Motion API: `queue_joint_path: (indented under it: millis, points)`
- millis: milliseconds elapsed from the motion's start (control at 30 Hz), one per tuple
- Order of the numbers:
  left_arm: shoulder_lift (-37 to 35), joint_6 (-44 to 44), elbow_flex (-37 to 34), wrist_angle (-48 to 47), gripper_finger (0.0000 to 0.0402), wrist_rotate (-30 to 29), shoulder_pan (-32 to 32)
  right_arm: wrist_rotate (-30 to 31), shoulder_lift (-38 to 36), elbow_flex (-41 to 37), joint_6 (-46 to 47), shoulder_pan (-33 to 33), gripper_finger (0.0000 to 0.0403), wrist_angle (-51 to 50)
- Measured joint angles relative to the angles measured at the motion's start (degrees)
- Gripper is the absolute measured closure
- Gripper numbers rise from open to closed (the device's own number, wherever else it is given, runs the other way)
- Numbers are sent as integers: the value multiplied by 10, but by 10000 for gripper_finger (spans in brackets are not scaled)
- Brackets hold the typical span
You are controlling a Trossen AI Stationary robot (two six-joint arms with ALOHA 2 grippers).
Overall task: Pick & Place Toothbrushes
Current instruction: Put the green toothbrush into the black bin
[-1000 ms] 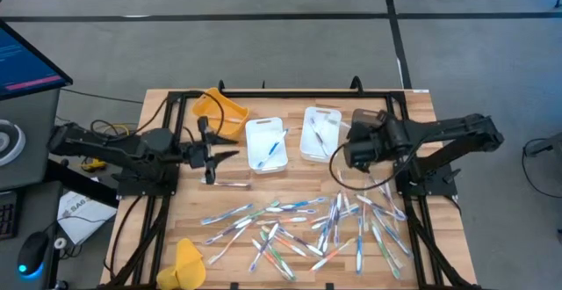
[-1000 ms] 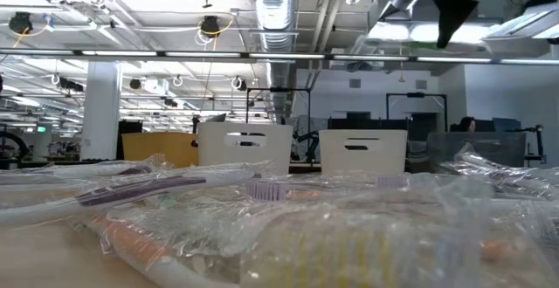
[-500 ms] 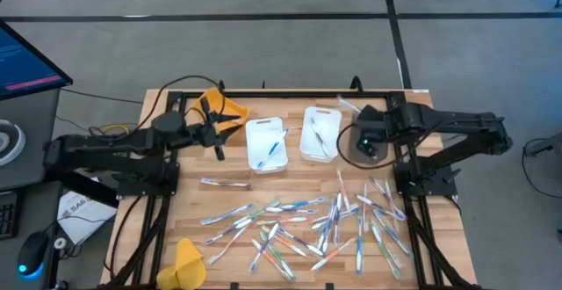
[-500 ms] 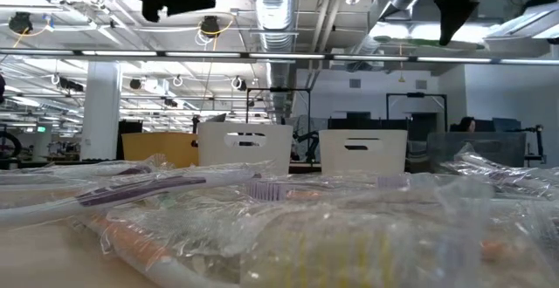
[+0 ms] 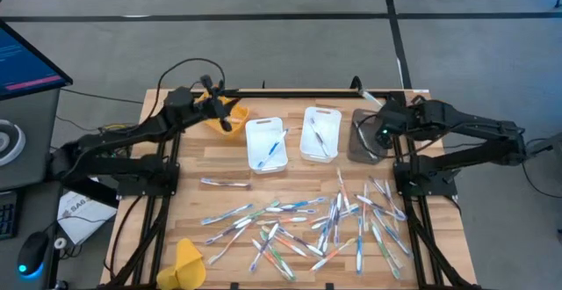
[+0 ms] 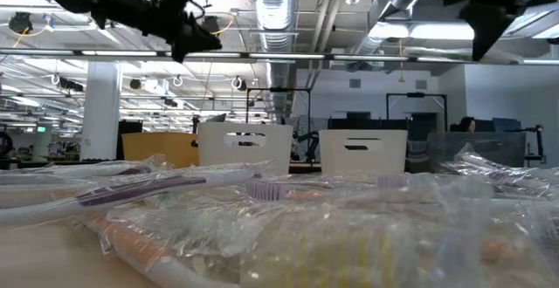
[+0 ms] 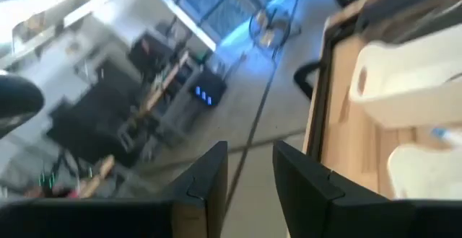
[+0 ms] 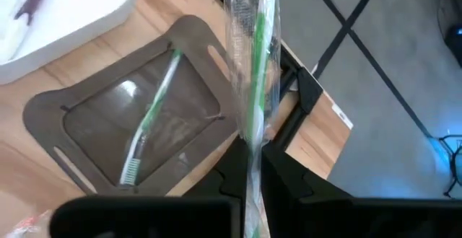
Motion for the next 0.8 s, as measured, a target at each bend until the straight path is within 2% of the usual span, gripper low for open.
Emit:
queue_joint_path:
  millis: [267, 567, 800]
  points:
    - [42, -59, 0, -26, 298, -1, 45, 11, -39, -1, -64, -40, 384, 34]
    - [47, -72, 0, -152, 298, 0, 45, 9, -38, -1, -91, -55, 379, 45]
    - [47, -139, 0, -300, 298, 0, 45, 9, -40, -1, -96, -55, 387, 44]
